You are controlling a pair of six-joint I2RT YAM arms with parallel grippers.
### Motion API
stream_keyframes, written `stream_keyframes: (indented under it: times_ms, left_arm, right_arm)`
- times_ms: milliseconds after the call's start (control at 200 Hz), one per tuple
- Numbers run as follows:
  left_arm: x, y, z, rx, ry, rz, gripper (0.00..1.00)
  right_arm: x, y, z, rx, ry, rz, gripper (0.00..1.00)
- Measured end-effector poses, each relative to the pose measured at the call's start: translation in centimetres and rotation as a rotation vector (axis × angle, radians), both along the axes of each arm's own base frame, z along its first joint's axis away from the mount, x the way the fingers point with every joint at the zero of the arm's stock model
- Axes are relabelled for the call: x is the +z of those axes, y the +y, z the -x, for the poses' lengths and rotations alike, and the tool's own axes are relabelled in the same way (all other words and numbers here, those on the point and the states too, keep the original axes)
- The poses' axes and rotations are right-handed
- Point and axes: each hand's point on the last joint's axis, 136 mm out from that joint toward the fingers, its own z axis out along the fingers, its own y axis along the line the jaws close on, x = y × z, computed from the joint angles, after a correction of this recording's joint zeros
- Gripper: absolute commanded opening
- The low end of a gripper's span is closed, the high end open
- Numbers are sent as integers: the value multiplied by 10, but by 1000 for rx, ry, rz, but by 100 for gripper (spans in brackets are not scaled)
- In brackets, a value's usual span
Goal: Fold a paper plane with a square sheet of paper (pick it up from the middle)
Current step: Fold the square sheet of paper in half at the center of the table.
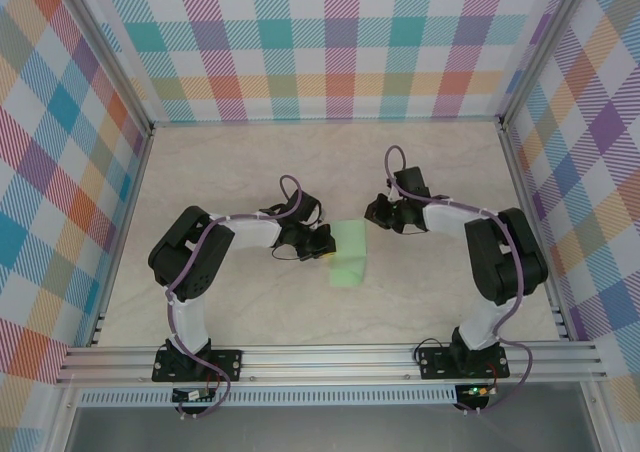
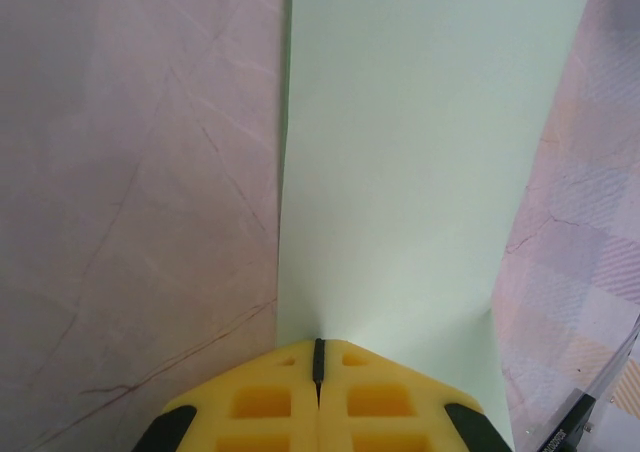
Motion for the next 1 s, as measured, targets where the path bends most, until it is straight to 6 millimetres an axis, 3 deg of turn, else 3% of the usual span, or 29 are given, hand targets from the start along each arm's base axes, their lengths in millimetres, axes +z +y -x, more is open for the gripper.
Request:
stream_keyframes:
  times_ms: [90, 180, 350, 760, 1000]
  left_arm:
    - [0, 0, 0, 0, 0, 0, 0]
    - [0, 0, 0, 0, 0, 0, 0]
    - [0, 0, 0, 0, 0, 0, 0]
    - [0, 0, 0, 0, 0, 0, 0]
    - [-1, 0, 0, 3, -2, 5, 0]
  right_arm:
    - [10, 21, 19, 80, 1, -45, 9]
    - [0, 36, 48, 153, 57, -65, 9]
    - [-24, 35, 88, 202, 185, -56, 9]
    - [-42, 30, 122, 247, 276, -55, 9]
    - [-48, 25, 130, 252, 279, -52, 9]
